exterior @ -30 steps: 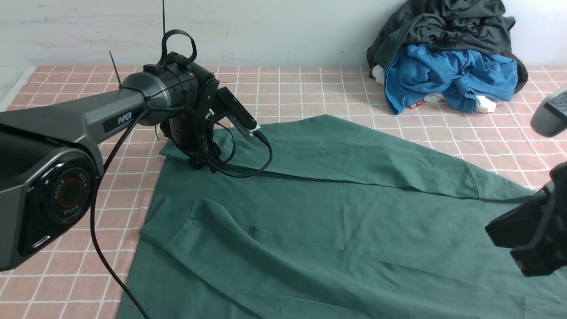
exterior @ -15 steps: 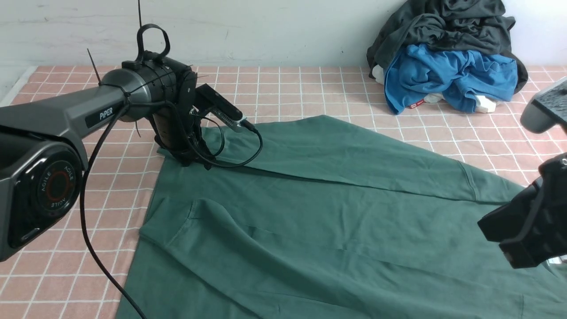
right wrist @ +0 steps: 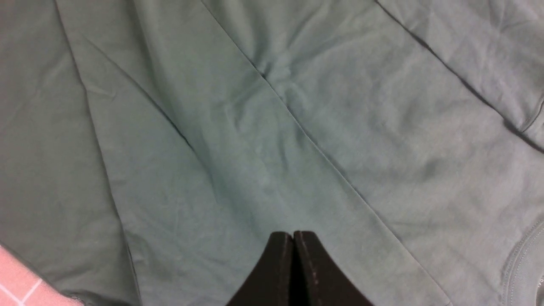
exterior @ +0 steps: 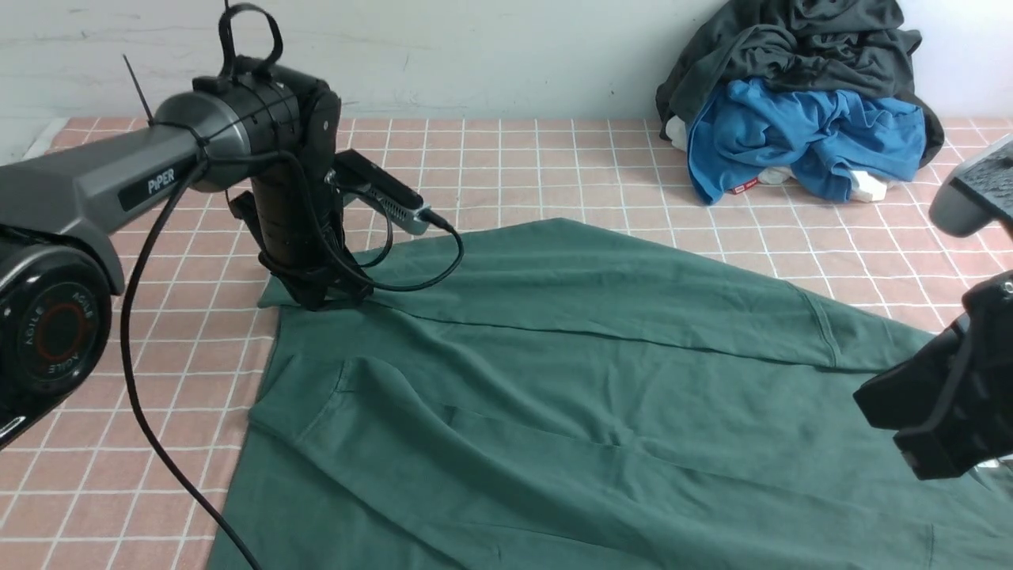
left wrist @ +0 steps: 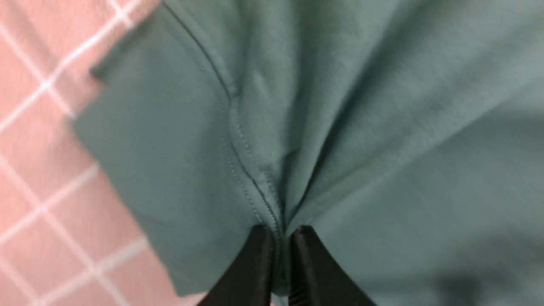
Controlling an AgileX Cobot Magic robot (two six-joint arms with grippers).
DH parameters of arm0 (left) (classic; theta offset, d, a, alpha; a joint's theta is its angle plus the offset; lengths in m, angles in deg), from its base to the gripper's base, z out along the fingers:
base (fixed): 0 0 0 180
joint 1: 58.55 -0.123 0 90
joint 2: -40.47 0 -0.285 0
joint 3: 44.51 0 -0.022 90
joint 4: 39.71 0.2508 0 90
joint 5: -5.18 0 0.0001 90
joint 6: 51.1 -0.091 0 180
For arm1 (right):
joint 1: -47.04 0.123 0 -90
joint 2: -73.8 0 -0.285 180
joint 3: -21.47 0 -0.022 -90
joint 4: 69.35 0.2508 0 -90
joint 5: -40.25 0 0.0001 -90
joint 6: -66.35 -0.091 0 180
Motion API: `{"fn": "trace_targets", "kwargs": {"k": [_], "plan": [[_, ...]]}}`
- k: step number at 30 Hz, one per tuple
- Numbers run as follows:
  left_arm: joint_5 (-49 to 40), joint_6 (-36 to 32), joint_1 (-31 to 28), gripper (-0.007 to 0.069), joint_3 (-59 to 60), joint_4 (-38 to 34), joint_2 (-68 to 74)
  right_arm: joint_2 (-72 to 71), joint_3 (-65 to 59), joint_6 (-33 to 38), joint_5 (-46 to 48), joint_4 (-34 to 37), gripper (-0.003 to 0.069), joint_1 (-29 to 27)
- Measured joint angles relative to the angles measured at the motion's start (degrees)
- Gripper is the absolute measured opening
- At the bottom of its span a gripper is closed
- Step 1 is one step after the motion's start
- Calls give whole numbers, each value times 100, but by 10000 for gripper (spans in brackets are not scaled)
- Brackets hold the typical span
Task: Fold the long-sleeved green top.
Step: Use the left arm to clamp the cuff farthest from it, then use the left arm to drag and drop the cuff onto the cuff closest to the left arm
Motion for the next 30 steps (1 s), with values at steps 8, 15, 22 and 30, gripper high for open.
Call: {"fn": "trace_targets", "kwargs": {"k": [8,15,22,30], "plan": [[-461,134,457,27,163,-131,-636,-53,0,20,94,0,-14,0],[-461,234,845,27,1371,-29,-1272,-632,0,20,209,-30,-14,0],[-444,400,1119,27,2738,9,-2069,-1055,0,20,332,-131,-14,58],[-189,493,1197,27,3862,16,-2282,-1105,0,20,439,-149,-14,594]]}}
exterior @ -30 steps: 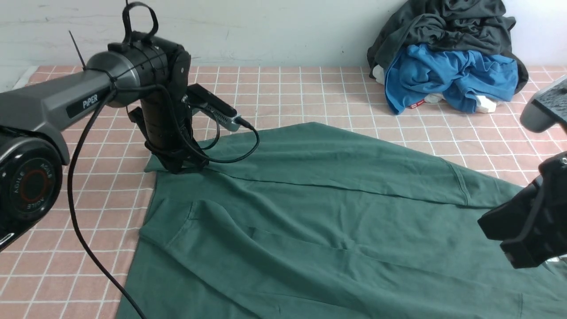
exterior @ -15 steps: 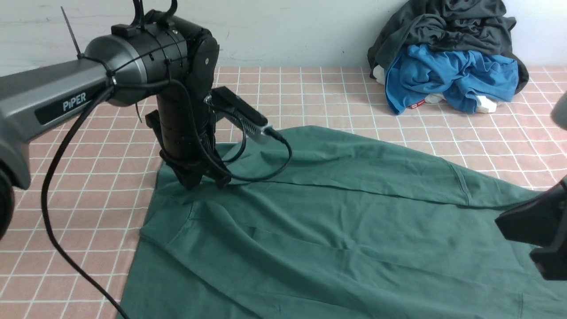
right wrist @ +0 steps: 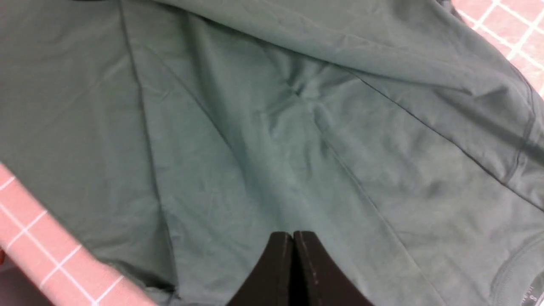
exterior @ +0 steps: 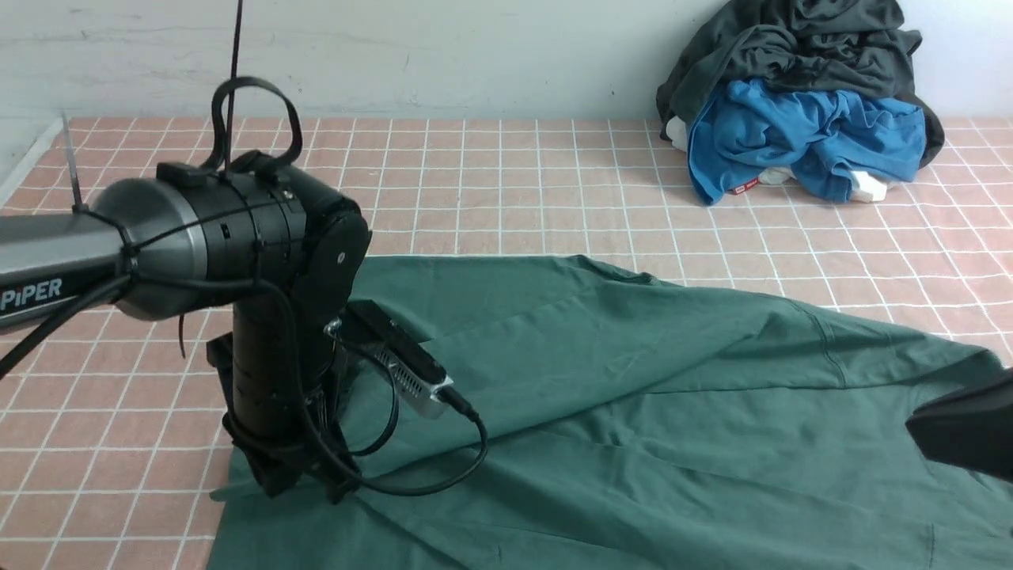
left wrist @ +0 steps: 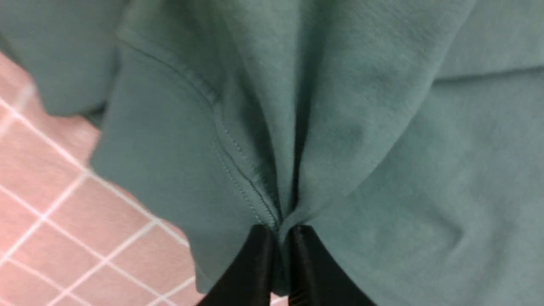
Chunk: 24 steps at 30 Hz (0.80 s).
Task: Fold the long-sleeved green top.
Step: Use the left arm to drag and drop the cuff onto the cuff closest to the left arm, then use both arms simultaneously to clamp the lower edge of the clothing fabric
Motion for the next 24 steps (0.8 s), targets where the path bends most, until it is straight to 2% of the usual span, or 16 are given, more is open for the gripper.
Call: {"fn": "trace_targets", "kwargs": {"k": [3,6,9,11,15,17,20,21,23,24], "plan": [[210,24,0,31,186,-36,0,0,0,0,44,-49,-14,142],[285,32,0,74,262,-157,0,0,0,0,85,-124,-14,150],[290,-7,0,172,273,-289,0,0,0,0,165,-133,-6,150],[268,-14,0,272,273,-408,-28,0,0,0,230,-133,16,150],[-33,-120,89,416,289,-704,-307,0,0,0,418,-137,99,262],[-87,-158,227,443,376,-770,-574,0,0,0,490,-137,148,376],[-101,-269,690,460,804,-822,-1337,0,0,-31,515,-132,260,736],[-101,-294,722,460,892,-827,-1389,0,0,-47,515,-132,267,783],[-129,-552,1134,461,1625,-876,-2008,0,0,-192,515,-132,351,1048],[-136,-658,1269,461,1951,-890,-2210,0,0,-215,518,-132,370,1080]]}}
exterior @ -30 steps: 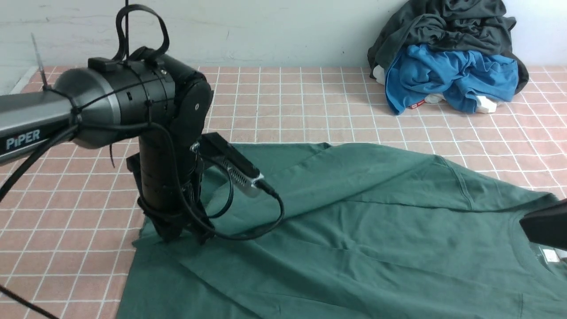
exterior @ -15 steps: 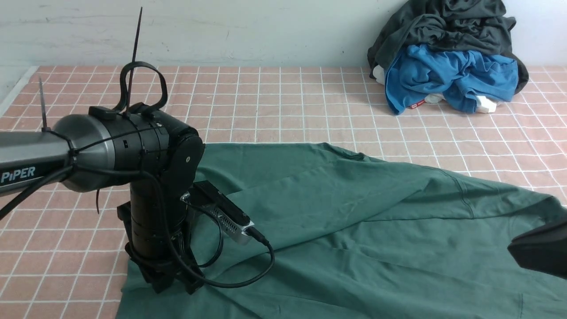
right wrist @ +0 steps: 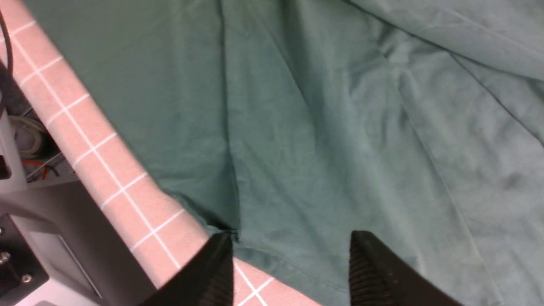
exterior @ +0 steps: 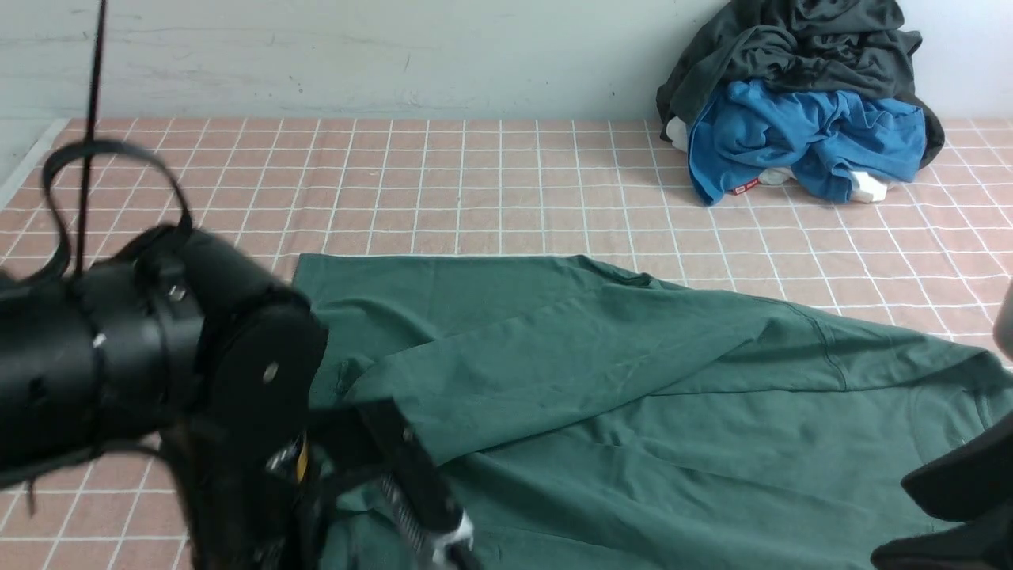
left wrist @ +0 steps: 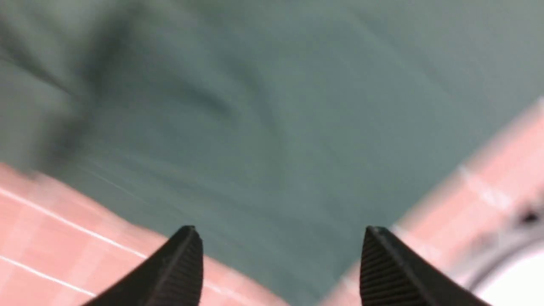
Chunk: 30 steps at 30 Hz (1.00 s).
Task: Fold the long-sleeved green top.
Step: Use both arms simultaneously to clamp the lower edge of the clothing fabric
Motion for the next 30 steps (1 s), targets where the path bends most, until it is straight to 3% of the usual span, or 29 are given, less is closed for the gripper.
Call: {"fn": "trace_targets", "kwargs": {"k": [7,14,23,30], "plan": [[849,-542,548,461,1708,0,-531,0,0,-60,7,0,420,43],[1929,-868,771,461,2220,78,-531,0,0,-70,12,0,421,43],[2306,-722,778,461,2398,600,-531,0,-11,-77,12,-5,421,43],[2340,-143,778,440,2398,762,-535,0,-11,-77,12,-5,421,43]]}}
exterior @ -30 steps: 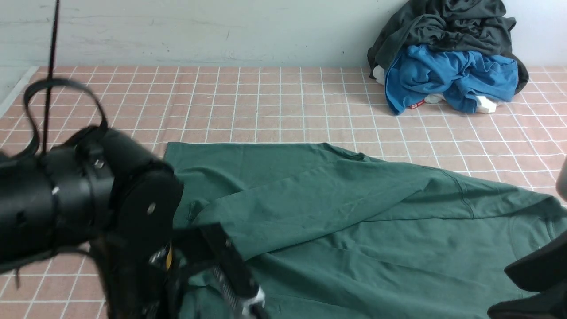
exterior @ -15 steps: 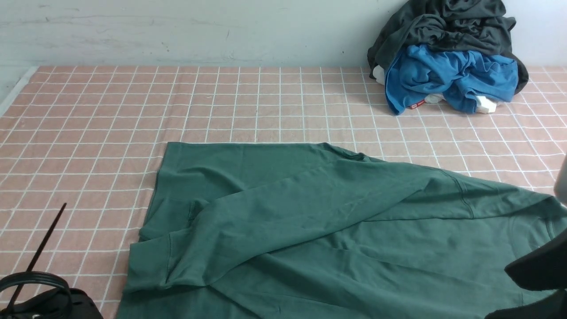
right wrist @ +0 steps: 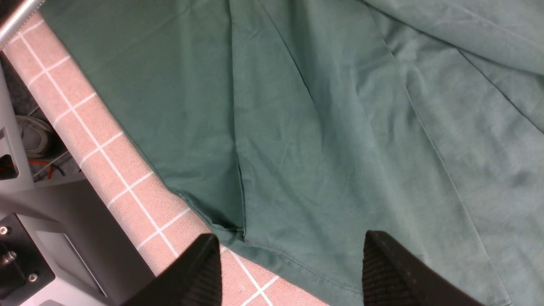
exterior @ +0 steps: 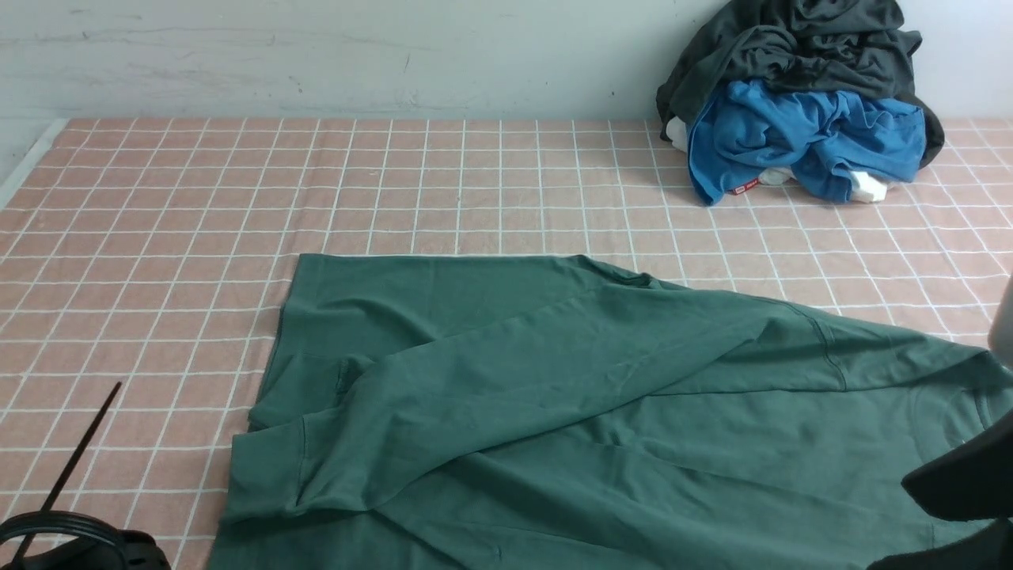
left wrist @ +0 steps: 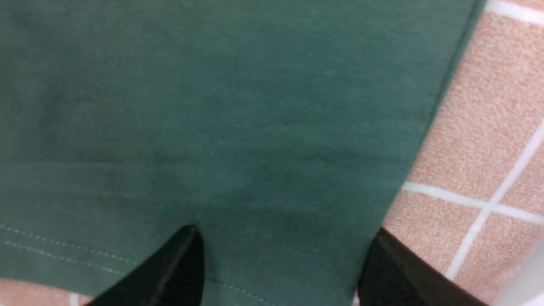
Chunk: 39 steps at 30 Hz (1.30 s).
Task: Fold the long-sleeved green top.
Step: Use both arms simultaneously to clamp the lower edge of the clothing fabric
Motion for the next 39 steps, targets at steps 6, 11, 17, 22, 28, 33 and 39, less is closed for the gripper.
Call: {"fn": "trace_targets", "kwargs": {"k": [6,11,17,22,28,33,39], "plan": [[206,706,0,357,0,206,-7,0,-6,0,0,0,421,0],[275,843,0,304,5,230,-7,0,-6,0,0,0,421,0],[406,866,0,120,-2,265,-7,0,-11,0,0,-20,421,0],[94,878,0,9,-286,272,-7,0,-11,0,0,-255,421,0],[-746,878,0,6,-656,274,-7,0,-54,423,0,-491,433,0],[-1274,878,0,6,-693,219,-7,27,-683,1176,-27,-645,498,0],[-1410,878,0,6,-693,60,-7,410,-2154,1432,-451,-1535,533,0]]}}
